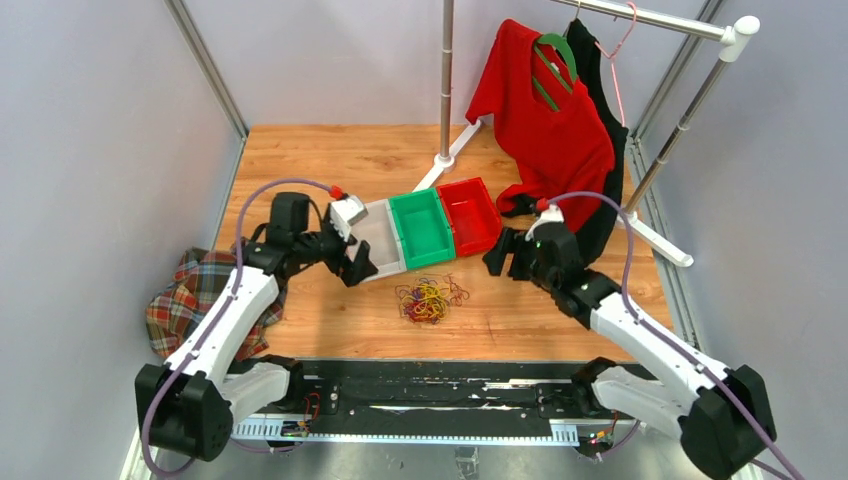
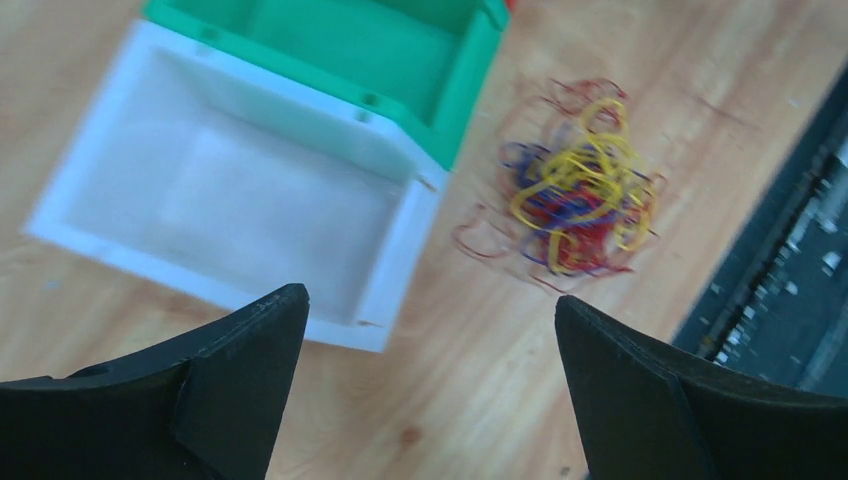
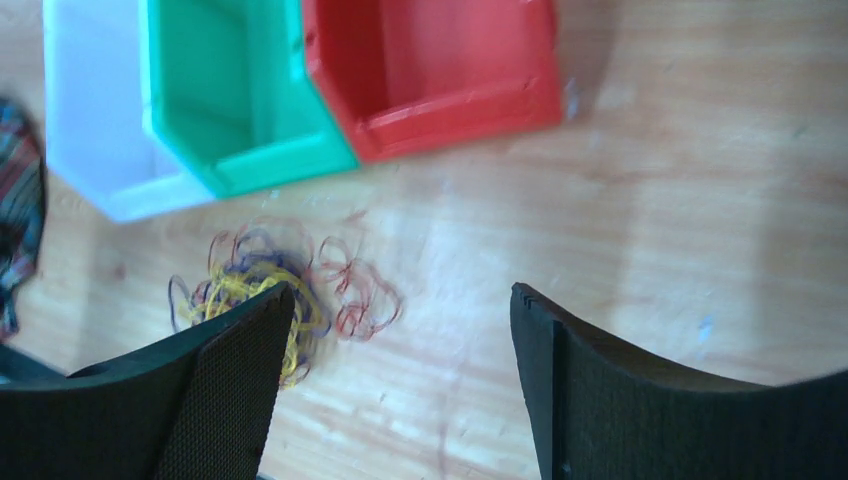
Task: Untangle the cables
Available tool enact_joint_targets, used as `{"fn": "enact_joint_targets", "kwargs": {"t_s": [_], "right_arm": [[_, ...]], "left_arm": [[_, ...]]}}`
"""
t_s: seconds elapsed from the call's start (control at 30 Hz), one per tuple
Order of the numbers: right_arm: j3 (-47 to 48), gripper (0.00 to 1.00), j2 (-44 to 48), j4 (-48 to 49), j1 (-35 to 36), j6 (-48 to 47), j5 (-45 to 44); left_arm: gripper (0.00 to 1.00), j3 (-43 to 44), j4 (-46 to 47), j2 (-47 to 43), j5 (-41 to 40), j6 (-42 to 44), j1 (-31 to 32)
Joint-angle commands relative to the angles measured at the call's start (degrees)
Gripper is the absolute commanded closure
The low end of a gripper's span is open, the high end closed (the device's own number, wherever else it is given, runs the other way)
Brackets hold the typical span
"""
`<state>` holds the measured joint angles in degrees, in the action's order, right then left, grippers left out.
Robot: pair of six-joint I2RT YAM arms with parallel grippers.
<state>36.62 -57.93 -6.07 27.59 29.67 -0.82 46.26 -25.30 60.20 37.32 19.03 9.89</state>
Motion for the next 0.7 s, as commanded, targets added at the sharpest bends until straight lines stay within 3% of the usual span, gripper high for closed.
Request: {"fn": "enact_joint_targets", "kwargs": {"t_s": [0.0,0.13,0.27,0.4,0.67], "right_arm": [[-6.8,0.21,3.6,0.5,11.7,8.8,-7.0],[-11.2,0.30,2.7,6.4,22.6,13.7,-11.1],[-12.3,0.41,-2.0,14.3,28.8,14.5,-10.6],[-10.0,0.44,-7.5,19.5,29.4,13.1,-8.5],[-0.1,0.52,-18.1,20.9,29.3,8.4,-5.1]], "left_arm": [[0.02,-0.1,-7.2,1.6,0.6,0.1,7.7],[0.02,1.6,-6.5,5.7,0.6,-1.2,12.0],[0.02,4.0,-7.5,9.0,1.4,-1.1,13.1],[0.02,4.6,-8.3,10.3,2.2,0.2,13.4],[0.02,5.6,-11.4,11.4,3.8,1.6,13.5]]}}
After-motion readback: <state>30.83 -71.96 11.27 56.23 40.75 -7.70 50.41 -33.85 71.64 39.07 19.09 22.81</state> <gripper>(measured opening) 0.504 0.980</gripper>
